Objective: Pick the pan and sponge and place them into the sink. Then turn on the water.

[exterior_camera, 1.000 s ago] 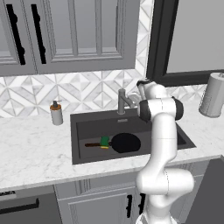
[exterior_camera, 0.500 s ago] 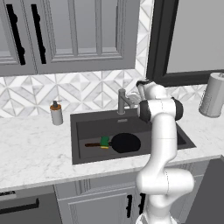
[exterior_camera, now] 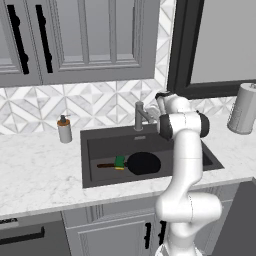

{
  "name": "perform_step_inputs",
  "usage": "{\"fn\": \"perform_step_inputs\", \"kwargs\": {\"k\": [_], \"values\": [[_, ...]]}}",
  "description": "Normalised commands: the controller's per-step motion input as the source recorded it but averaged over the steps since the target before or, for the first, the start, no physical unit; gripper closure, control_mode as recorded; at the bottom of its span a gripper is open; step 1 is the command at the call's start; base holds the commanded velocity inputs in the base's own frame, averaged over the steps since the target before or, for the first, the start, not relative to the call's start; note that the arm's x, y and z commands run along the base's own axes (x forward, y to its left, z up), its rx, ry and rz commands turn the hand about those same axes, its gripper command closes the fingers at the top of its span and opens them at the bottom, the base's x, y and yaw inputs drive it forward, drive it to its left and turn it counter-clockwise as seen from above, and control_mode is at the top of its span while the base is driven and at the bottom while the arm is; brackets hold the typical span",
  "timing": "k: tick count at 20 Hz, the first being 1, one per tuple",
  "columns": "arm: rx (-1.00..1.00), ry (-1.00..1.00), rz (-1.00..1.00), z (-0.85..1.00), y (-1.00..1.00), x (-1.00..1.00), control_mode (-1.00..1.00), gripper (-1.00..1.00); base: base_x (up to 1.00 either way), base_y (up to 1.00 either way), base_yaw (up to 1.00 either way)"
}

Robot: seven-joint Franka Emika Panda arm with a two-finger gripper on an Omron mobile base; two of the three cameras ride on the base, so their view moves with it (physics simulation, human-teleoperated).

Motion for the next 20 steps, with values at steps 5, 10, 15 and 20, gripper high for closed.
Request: {"fn": "perform_step_inputs", "kwargs": {"k": [5,10,15,20], "values": [[0.25,0.14,-0.23,-0.01,-0.14,0.12,-1.00,1.00,0.00,0.00,0.00],[0.28,0.13,-0.19,-0.15,-0.28,0.15,-1.00,1.00,0.00,0.00,0.00],[0.27,0.18,-0.18,-0.09,-0.33,0.15,-1.00,1.00,0.00,0.00,0.00],[0.22,0.17,-0.15,-0.13,-0.27,0.09,-1.00,1.00,0.00,0.00,0.00]]}}
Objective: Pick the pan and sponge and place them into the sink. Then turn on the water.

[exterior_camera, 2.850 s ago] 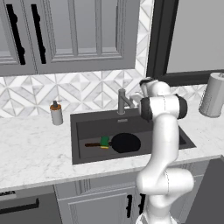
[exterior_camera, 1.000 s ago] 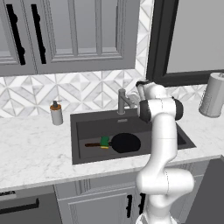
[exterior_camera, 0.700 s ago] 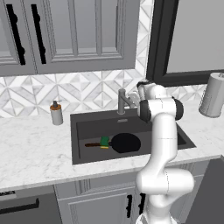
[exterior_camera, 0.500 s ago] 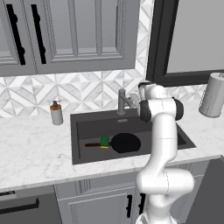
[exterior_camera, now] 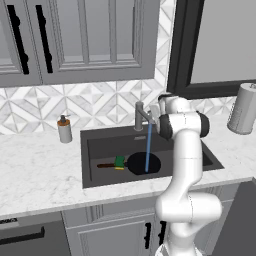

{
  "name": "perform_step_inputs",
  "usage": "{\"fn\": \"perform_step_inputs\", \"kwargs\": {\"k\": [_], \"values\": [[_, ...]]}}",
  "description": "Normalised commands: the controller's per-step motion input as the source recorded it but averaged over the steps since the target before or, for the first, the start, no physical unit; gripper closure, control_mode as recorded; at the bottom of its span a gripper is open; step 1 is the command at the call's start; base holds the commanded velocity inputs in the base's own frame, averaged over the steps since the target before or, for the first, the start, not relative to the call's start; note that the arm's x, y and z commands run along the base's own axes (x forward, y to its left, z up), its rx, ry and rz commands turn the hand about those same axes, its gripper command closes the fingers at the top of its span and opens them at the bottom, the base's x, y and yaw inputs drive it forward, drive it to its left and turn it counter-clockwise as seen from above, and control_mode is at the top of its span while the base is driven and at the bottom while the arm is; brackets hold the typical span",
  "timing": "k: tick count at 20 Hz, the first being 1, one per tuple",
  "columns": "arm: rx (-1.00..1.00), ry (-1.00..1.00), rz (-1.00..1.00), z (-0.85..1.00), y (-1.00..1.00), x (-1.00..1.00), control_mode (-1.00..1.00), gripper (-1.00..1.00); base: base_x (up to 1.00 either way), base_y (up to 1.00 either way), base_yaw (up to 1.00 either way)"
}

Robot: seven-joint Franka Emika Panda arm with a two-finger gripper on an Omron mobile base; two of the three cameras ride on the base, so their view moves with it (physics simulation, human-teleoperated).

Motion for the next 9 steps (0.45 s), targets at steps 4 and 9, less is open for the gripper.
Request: {"fn": "perform_step_inputs", "kwargs": {"k": [4,9], "values": [[0.02,0.03,0.00,-0.04,-0.17,0.01,-1.00,1.00,0.00,0.00,0.00],[0.00,0.00,0.00,0.00,0.00,0.00,-1.00,1.00,0.00,0.00,0.00]]}}
